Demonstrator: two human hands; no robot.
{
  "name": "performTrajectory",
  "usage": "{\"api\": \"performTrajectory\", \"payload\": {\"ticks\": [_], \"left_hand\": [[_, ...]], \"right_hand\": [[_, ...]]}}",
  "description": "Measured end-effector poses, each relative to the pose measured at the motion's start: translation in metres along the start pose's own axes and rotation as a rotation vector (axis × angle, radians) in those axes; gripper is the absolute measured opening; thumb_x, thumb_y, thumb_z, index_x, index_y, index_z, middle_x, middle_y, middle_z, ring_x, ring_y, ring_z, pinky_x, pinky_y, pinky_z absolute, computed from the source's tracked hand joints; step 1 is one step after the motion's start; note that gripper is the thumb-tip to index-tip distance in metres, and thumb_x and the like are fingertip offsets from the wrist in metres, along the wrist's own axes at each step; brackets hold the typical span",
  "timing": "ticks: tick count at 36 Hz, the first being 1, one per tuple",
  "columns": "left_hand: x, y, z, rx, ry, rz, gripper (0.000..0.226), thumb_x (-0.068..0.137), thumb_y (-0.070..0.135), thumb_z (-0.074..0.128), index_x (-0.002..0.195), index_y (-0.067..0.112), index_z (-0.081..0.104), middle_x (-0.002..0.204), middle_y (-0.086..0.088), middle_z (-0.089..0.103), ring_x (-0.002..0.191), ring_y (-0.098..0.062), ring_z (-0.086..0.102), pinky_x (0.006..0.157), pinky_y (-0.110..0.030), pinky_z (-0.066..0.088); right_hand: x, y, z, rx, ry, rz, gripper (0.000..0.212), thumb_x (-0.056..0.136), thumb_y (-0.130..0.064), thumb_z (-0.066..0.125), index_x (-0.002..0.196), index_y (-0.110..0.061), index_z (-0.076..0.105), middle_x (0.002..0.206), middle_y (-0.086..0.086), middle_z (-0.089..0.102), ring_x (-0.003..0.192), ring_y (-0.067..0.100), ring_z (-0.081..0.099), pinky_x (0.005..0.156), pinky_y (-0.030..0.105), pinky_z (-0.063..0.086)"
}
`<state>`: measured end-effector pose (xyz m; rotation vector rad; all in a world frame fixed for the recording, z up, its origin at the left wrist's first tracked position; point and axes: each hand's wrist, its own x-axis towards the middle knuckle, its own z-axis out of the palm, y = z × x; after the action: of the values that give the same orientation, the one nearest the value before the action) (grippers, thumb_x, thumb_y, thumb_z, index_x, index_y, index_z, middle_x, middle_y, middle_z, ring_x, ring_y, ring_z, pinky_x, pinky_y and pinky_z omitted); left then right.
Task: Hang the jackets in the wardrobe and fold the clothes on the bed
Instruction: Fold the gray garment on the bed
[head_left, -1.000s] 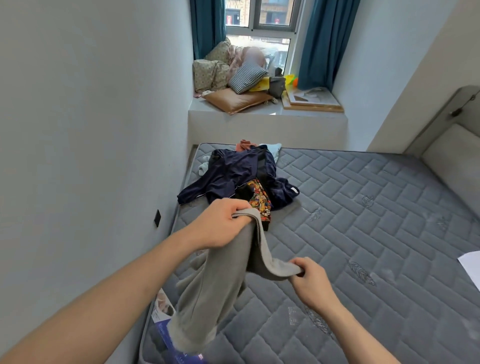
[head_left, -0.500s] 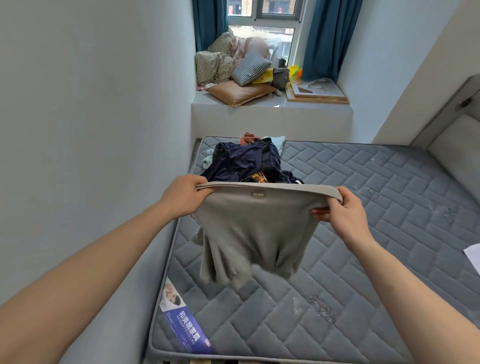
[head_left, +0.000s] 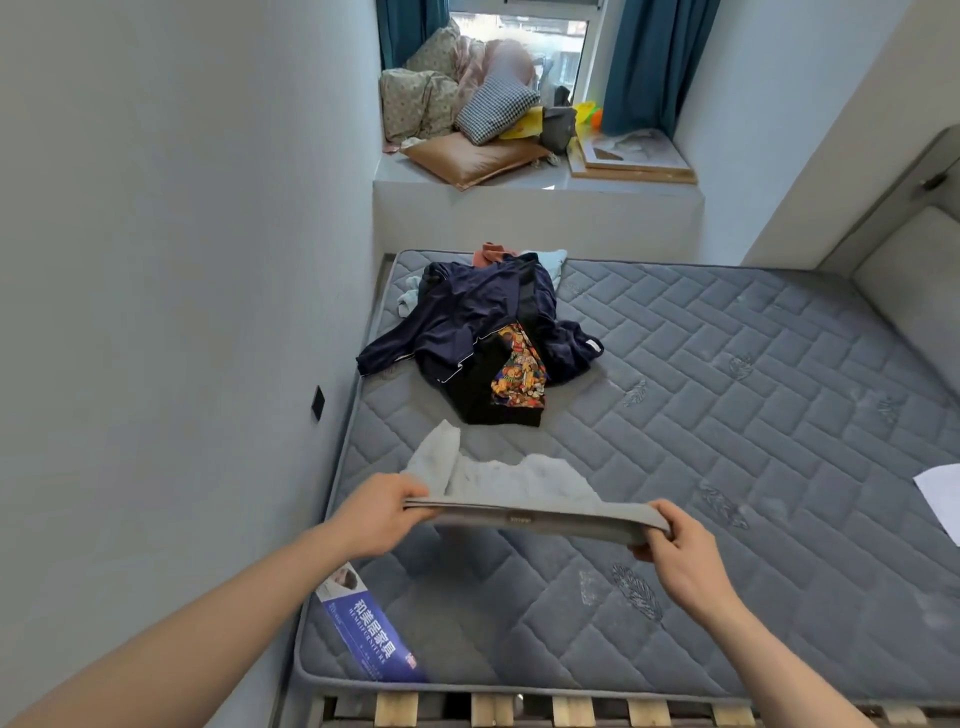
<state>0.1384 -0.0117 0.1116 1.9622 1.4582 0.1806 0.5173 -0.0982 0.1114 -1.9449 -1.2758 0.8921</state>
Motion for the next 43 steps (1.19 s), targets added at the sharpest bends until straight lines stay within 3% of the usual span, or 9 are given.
{"api": "performTrajectory", "payload": {"ticks": [4, 7, 9, 15, 19, 22, 27, 30, 43], "left_hand": [[-0.009, -0.011, 0.027, -0.037, -0.026, -0.080, 0.041, 0.096, 0.044, 0.066, 0.063, 0.020, 0.059, 0.059, 0.003, 0.057, 0.056, -0.008, 0.052, 0.061, -0.031, 0.043], [-0.007, -0.012, 0.036, -0.049, -0.019, -0.098, 0.050, 0.096, 0.041, 0.068, 0.054, 0.024, 0.045, 0.052, 0.004, 0.046, 0.052, -0.006, 0.043, 0.061, -0.032, 0.034], [-0.002, -0.012, 0.038, -0.065, -0.002, -0.112, 0.053, 0.095, 0.041, 0.069, 0.053, 0.023, 0.043, 0.051, 0.004, 0.043, 0.052, -0.006, 0.041, 0.061, -0.033, 0.033], [0.027, 0.000, 0.024, -0.078, 0.076, -0.105, 0.044, 0.094, 0.043, 0.069, 0.059, 0.019, 0.056, 0.066, -0.003, 0.056, 0.070, -0.022, 0.056, 0.068, -0.038, 0.039], [0.053, 0.019, -0.008, -0.047, 0.203, -0.035, 0.044, 0.095, 0.039, 0.069, 0.061, 0.015, 0.056, 0.072, -0.003, 0.053, 0.073, -0.023, 0.054, 0.068, -0.038, 0.038], [0.067, 0.037, -0.041, -0.040, 0.313, 0.041, 0.037, 0.094, 0.033, 0.071, 0.069, 0.006, 0.067, 0.073, -0.004, 0.053, 0.074, -0.025, 0.056, 0.069, -0.040, 0.040], [0.077, 0.066, -0.090, -0.025, 0.467, 0.145, 0.019, 0.091, 0.026, 0.073, 0.081, 0.010, 0.076, 0.079, -0.004, 0.057, 0.076, -0.020, 0.056, 0.072, -0.037, 0.043], [0.074, 0.076, -0.103, -0.031, 0.515, 0.188, 0.012, 0.090, 0.027, 0.075, 0.083, 0.018, 0.079, 0.079, -0.001, 0.058, 0.075, -0.017, 0.056, 0.069, -0.035, 0.043], [0.066, 0.003, 0.048, 0.123, 0.225, 0.133, 0.019, 0.090, 0.033, 0.074, 0.076, 0.019, 0.072, 0.083, 0.003, 0.056, 0.083, -0.021, 0.050, 0.074, -0.035, 0.045]], "right_hand": [[-0.010, 0.026, 0.014, -0.038, -0.062, 0.071, 0.037, 0.096, 0.001, 0.052, 0.078, -0.028, 0.066, 0.072, 0.000, 0.068, 0.072, 0.023, 0.070, 0.067, 0.042, 0.062], [-0.008, 0.034, 0.020, -0.068, -0.084, 0.106, 0.037, 0.095, 0.001, 0.051, 0.076, -0.028, 0.065, 0.071, -0.001, 0.068, 0.075, 0.021, 0.069, 0.066, 0.035, 0.062], [-0.005, 0.037, 0.022, -0.092, -0.095, 0.123, 0.032, 0.095, -0.001, 0.051, 0.077, -0.023, 0.065, 0.071, 0.002, 0.068, 0.075, 0.024, 0.069, 0.070, 0.044, 0.061], [0.024, 0.026, 0.019, -0.122, -0.031, 0.100, 0.025, 0.093, -0.003, 0.051, 0.076, -0.018, 0.061, 0.070, 0.005, 0.066, 0.076, 0.033, 0.065, 0.073, 0.050, 0.055], [0.057, -0.008, 0.001, -0.095, 0.033, -0.001, 0.036, 0.091, 0.002, 0.050, 0.079, -0.030, 0.061, 0.073, -0.006, 0.067, 0.068, 0.017, 0.059, 0.063, 0.037, 0.050], [0.080, -0.041, -0.018, -0.053, 0.094, -0.091, 0.043, 0.090, 0.008, 0.050, 0.088, -0.032, 0.064, 0.081, -0.009, 0.070, 0.078, 0.019, 0.066, 0.071, 0.034, 0.053], [0.094, -0.088, -0.043, -0.007, 0.182, -0.269, 0.048, 0.089, 0.011, 0.050, 0.089, -0.035, 0.063, 0.086, -0.015, 0.069, 0.073, -0.004, 0.061, 0.063, 0.007, 0.044], [0.099, -0.100, -0.051, -0.010, 0.197, -0.336, 0.045, 0.089, 0.012, 0.052, 0.094, -0.030, 0.066, 0.087, -0.016, 0.069, 0.075, -0.005, 0.061, 0.064, 0.007, 0.043], [0.100, 0.019, 0.004, -0.207, -0.036, -0.195, 0.059, 0.076, 0.025, 0.056, 0.089, -0.032, 0.067, 0.093, -0.008, 0.069, 0.090, -0.001, 0.063, 0.076, 0.004, 0.041]]}}
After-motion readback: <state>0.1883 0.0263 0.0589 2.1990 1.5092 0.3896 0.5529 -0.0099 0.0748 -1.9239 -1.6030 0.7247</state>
